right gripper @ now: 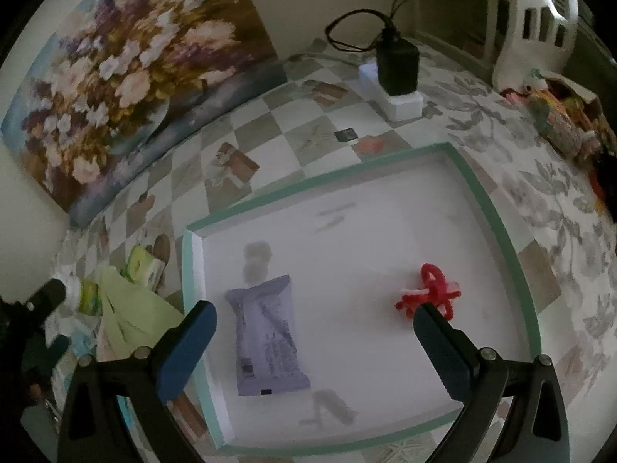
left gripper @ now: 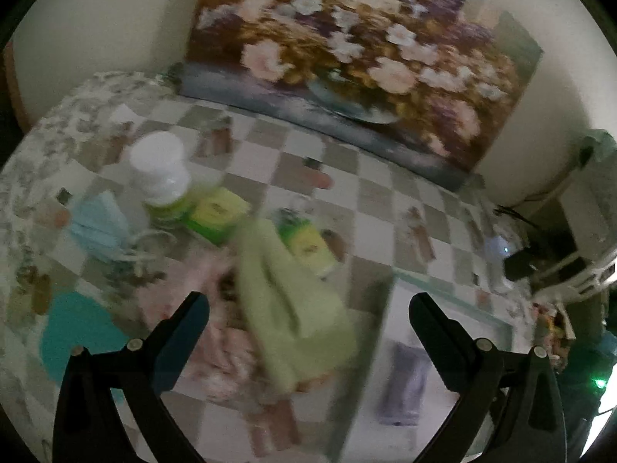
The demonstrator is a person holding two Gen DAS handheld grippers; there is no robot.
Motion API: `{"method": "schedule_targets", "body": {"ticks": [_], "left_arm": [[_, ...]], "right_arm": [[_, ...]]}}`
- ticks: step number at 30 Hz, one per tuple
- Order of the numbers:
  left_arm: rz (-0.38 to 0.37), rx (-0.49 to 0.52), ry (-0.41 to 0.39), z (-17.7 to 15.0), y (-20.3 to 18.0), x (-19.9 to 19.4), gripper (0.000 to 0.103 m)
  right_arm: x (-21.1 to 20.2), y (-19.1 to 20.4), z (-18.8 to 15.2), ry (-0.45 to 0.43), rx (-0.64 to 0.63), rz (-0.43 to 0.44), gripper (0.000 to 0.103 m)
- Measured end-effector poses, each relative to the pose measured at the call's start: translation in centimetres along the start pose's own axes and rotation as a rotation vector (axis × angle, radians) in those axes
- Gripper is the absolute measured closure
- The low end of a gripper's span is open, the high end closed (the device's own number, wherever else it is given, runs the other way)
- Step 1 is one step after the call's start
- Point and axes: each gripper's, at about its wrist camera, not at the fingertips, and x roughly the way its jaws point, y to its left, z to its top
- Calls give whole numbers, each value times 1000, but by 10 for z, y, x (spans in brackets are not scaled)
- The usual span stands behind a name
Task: Organize soft objects
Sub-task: 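Move both open tools back from the tray toward the pile of items, then grasp the blue face mask with the left tool while the right tool grasps the green cloth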
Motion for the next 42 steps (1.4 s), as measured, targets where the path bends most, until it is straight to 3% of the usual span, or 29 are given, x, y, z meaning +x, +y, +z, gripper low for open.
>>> {"method": "schedule_targets", "body": {"ticks": [6, 18, 25, 35, 42], "left_arm": [[107, -4, 39, 15, 34, 1, 0], [230, -61, 56, 36, 103, 4, 0], [249, -158, 86, 39, 138, 13, 0], [249, -273, 170, 42, 184, 34, 0], [232, -339, 172, 52, 210, 39, 0]], "right_arm": [[-10, 18, 1, -20, -54, -21, 0], [-28, 80, 4, -33, -186, -16, 0], [-27, 116, 8, -38, -243, 15, 0], [6, 163, -2, 42, -307, 75, 0], [41, 202, -12, 105, -388, 96, 0]]}}
